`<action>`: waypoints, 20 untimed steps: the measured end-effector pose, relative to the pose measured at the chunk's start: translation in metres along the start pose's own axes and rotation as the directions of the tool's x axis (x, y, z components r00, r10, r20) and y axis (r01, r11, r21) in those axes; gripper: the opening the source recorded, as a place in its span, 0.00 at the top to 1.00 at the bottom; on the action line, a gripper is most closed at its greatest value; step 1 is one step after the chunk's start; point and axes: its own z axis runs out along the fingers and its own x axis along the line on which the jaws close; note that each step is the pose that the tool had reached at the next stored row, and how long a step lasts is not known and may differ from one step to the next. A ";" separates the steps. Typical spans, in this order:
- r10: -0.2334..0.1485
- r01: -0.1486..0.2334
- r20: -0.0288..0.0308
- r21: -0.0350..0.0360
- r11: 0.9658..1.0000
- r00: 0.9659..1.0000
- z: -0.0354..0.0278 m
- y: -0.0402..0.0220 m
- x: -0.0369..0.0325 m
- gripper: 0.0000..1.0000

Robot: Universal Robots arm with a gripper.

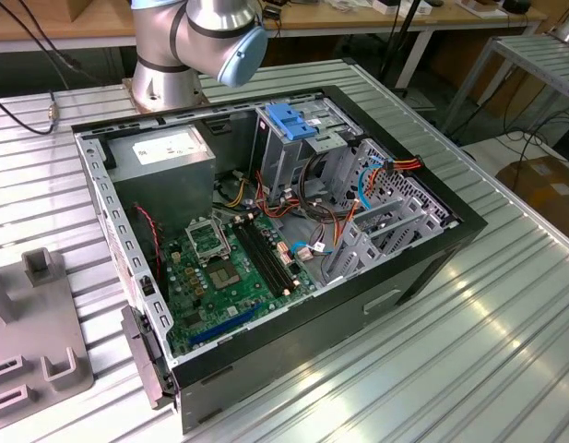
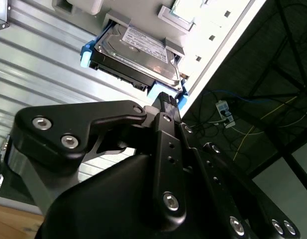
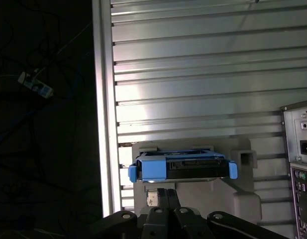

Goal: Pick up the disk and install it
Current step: 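Pick up the disk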

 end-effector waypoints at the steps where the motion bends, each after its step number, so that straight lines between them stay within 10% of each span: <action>1: 0.000 0.000 0.000 0.000 1.000 1.000 0.0000 0.0000 0.0000 0.90; 20: -0.062 0.062 -0.003 0.002 0.998 0.998 0.0001 0.0000 0.0002 0.90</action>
